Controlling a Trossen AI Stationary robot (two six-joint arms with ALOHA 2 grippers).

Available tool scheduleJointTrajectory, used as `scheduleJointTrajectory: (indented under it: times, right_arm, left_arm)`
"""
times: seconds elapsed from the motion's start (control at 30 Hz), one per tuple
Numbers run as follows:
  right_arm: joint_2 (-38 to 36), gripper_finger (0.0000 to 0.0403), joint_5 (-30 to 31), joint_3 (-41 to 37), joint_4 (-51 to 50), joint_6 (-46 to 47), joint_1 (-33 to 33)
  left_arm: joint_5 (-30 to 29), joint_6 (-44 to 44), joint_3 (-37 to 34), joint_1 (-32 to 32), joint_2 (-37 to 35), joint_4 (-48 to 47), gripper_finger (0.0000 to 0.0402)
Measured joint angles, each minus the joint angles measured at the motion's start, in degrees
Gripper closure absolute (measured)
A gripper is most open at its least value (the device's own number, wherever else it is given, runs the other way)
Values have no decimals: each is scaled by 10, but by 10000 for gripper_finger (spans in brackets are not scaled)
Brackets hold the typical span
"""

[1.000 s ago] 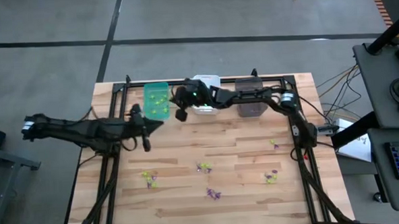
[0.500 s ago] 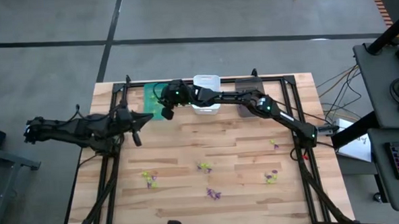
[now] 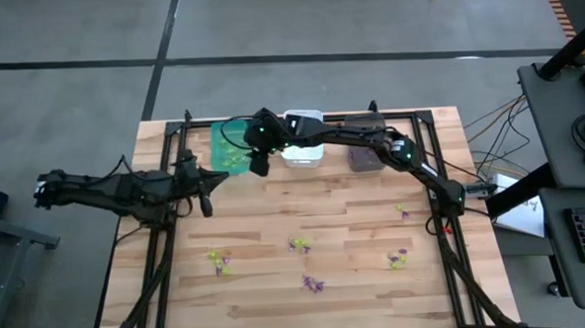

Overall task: Sort Halloween decoration
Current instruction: Put the purple witch hat toy into the gray bin

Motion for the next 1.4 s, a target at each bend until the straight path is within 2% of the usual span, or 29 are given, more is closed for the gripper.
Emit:
scheduleJointTrajectory:
  times: [0.13,0.3,0.43,0.5,0.57,0.77,0.93,1.13,1.4]
  right_arm:
    - [-56,266,-3,0,-202,-5,7]
    - [-136,275,-3,-5,-463,11,34]
    - [-211,273,-3,-46,-564,26,77]
    - [-259,271,-4,-83,-571,40,102]
    - [-310,271,-4,-123,-564,59,127]
    - [-452,277,-2,-262,-462,130,199]
    - [-543,276,3,-360,-382,190,233]
    - [-599,277,8,-455,-316,234,248]
    - [-603,273,8,-512,-308,263,247]
  left_arm:
    - [33,-61,0,0,16,-43,402]
    - [171,-154,0,-1,60,-88,401]
    - [299,-188,6,-1,111,-86,389]
    - [356,-214,11,-3,141,-90,380]
    - [380,-243,18,-13,172,-95,369]
    - [380,-296,24,-67,257,-102,341]
    - [377,-352,24,-105,322,-105,319]
    - [396,-370,26,-117,401,-111,304]
    - [399,-341,73,-124,505,-183,303]
